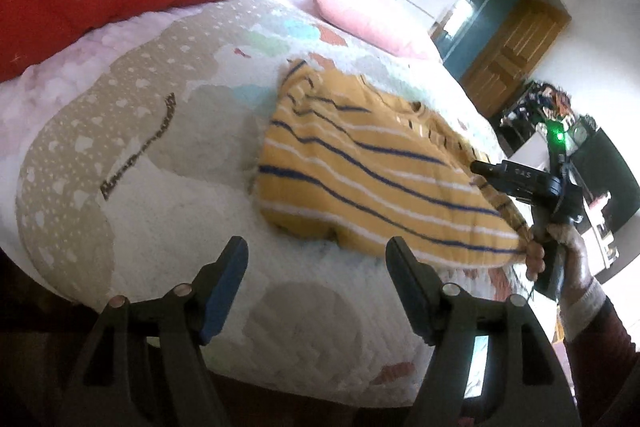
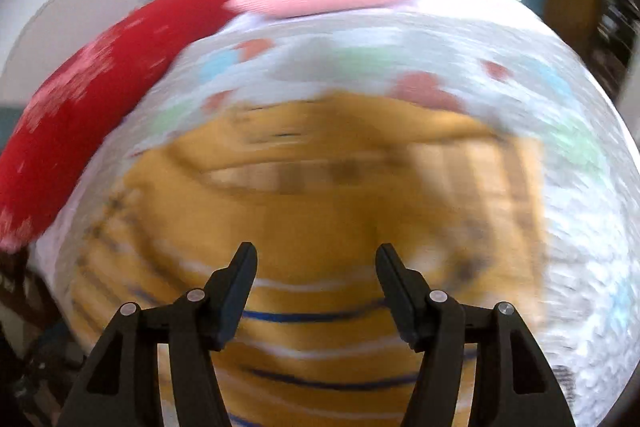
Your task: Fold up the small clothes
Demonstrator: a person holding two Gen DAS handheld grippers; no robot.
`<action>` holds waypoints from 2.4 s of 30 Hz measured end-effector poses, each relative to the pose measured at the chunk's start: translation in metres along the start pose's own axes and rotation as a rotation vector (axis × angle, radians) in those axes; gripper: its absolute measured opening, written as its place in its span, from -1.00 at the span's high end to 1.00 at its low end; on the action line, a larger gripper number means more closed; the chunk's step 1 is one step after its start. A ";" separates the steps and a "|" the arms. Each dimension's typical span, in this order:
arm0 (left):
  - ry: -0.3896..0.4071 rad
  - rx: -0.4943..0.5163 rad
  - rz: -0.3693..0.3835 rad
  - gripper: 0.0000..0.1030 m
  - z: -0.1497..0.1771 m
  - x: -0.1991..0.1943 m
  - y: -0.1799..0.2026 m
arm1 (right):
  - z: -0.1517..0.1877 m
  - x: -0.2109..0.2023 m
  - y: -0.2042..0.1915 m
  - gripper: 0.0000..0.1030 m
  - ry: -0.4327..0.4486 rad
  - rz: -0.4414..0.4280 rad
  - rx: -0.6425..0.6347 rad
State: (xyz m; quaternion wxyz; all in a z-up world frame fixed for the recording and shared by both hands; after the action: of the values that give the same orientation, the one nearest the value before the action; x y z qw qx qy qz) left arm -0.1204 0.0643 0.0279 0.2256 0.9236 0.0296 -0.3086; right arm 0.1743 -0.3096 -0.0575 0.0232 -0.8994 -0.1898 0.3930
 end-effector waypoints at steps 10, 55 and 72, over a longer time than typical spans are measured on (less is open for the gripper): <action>-0.033 0.053 -0.046 -0.37 0.004 0.001 0.020 | -0.008 -0.032 0.056 -0.29 0.155 0.086 0.104; -0.173 0.172 -0.044 -0.37 0.034 0.033 0.078 | 0.077 -0.061 0.017 0.04 0.202 -0.004 0.067; -0.193 0.161 -0.042 -0.38 0.039 0.036 0.079 | 0.081 -0.054 0.025 0.00 0.178 -0.027 0.088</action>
State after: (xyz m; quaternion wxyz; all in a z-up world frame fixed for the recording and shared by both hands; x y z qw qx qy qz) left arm -0.0976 -0.0268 0.0110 0.1463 0.9040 0.0021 -0.4018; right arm 0.0911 -0.3604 -0.0801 0.0845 -0.9262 -0.1816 0.3194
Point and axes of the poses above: each gripper's, at about its wrist camera, not at the fingertips, and x roughly the way its jaws point, y to its right, z to its underside, the point moved 3 cm from there along x, roughly the way its jaws point, and after that the axes turned 11 degrees about y, right-handed, at the moved point
